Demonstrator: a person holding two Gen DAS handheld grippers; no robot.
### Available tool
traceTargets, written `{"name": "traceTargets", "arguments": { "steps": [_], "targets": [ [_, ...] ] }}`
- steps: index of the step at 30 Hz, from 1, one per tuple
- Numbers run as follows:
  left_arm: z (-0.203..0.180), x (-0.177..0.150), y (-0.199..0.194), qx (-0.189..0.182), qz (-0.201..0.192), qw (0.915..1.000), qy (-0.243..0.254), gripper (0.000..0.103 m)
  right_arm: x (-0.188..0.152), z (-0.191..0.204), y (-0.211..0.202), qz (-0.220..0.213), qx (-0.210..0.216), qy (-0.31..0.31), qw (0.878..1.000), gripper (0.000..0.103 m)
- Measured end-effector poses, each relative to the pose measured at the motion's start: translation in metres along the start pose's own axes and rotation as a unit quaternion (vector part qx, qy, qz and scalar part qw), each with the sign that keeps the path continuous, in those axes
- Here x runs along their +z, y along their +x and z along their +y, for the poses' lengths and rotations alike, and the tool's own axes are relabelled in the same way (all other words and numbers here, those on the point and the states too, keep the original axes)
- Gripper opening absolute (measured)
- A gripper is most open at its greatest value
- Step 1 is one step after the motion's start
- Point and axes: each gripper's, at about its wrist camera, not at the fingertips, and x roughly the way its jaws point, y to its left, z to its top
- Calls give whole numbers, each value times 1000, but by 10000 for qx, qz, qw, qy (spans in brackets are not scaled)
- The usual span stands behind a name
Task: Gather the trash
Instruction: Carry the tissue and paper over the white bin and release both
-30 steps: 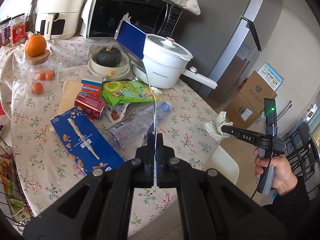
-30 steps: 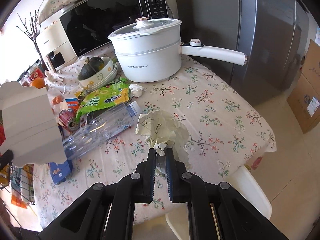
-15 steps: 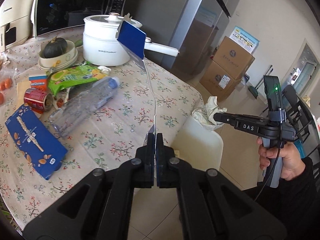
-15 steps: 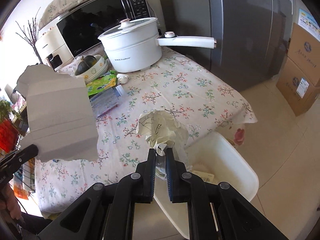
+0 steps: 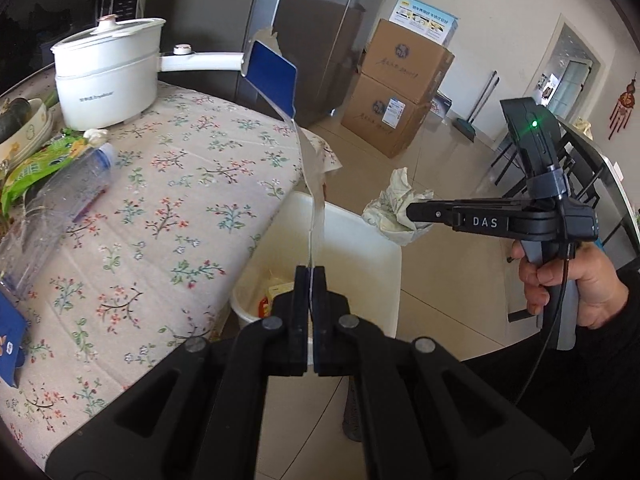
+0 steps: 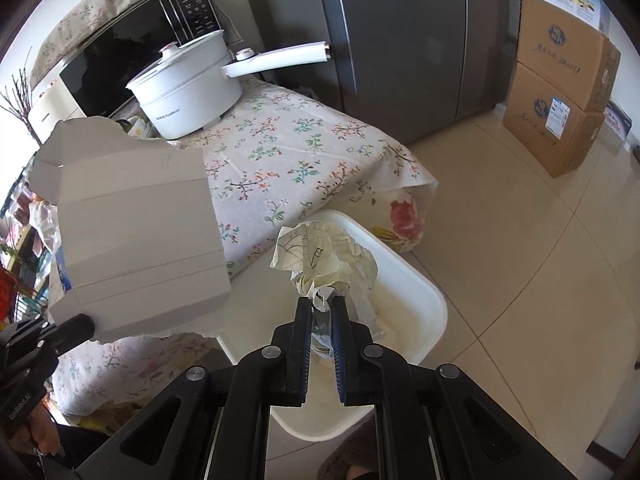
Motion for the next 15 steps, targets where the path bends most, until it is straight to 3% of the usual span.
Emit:
{"name": "traceTargets", "arguments": {
  "steps": [15],
  "targets": [
    [-14,-10,66,70,458,9989,122,2,-18,-36,5,234,-234,206,9992,10]
  ]
}}
